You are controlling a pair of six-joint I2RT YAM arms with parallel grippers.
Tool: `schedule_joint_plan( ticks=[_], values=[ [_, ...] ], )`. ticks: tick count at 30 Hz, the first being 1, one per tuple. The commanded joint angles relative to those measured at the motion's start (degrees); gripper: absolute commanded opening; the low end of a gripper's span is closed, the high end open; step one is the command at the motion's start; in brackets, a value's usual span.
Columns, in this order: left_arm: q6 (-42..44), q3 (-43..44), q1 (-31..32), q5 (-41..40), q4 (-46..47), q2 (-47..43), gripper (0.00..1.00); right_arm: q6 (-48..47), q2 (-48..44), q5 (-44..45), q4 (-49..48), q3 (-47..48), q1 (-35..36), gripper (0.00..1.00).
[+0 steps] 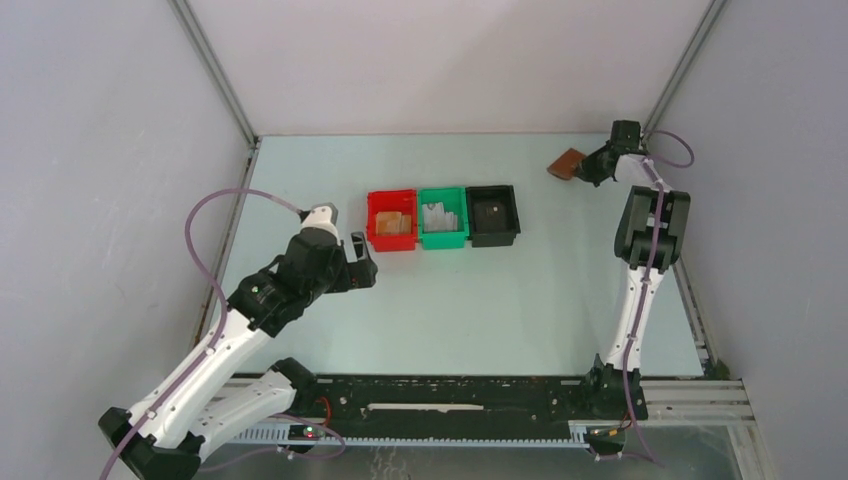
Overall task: Take the credit cards out of the card holder
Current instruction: Pick up the card holder from the corner of the board, then place the card holder at the center of the board.
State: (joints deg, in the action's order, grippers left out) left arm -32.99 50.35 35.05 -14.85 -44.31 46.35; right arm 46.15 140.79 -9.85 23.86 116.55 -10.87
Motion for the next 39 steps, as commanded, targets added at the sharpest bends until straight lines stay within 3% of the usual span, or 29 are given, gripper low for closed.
schedule_joint_plan(
  ticks=[1, 8, 15, 20, 24, 27, 31, 35, 38, 39],
  values=[
    [1.2, 0.7, 0.4, 0.2, 1.5, 0.5, 1.00, -3.7, -14.8, 2.5, -2.2, -16.2, 0.6, 0.00],
    [2.4, 2.1, 0.5, 4.0, 5.5, 2.7, 1.00, -3.9, -43.1, 1.3, -8.0, -50.3, 0.5, 0.00],
    [3.0, 3.7, 0.7, 9.5, 8.1, 7.0, 1.00, -5.9, -72.1, 0.1, -3.1, -73.0, 3.4, 0.00],
    [2.9, 6.4, 1.2, 12.5, 7.0, 12.4, 1.00, -5.1, -92.0, 0.4, 4.7, -83.5, 14.4, 0.00],
    [4.1, 6.7, 1.7, 12.8, 8.0, 12.2, 1.00, 0.9, -103.3, 0.3, 3.9, -91.2, 27.3, 0.00],
    [4.2, 6.8, 1.7, 12.4, 8.2, 12.4, 1.00, 4.5, -106.0, 3.0, 0.0, -95.8, 36.3, 0.00],
    [2.4, 6.0, 2.1, 12.6, 9.0, 12.8, 1.00, 7.1, -101.3, 7.8, -6.7, -98.0, 45.1, 0.00],
    [-0.2, 5.0, 5.2, 10.7, 10.2, 14.0, 1.00, 8.3, -94.2, 11.1, -13.0, -98.9, 46.9, 0.00],
    [-3.3, 4.3, 10.1, 2.6, 10.4, 14.9, 1.00, 10.5, -90.8, 13.2, -13.0, -99.0, 46.7, 0.00],
    [-3.8, 4.0, 11.5, 1.0, 10.7, 15.0, 1.00, 10.7, -90.3, 13.0, -13.0, -99.2, 46.7, 0.09]
  ],
)
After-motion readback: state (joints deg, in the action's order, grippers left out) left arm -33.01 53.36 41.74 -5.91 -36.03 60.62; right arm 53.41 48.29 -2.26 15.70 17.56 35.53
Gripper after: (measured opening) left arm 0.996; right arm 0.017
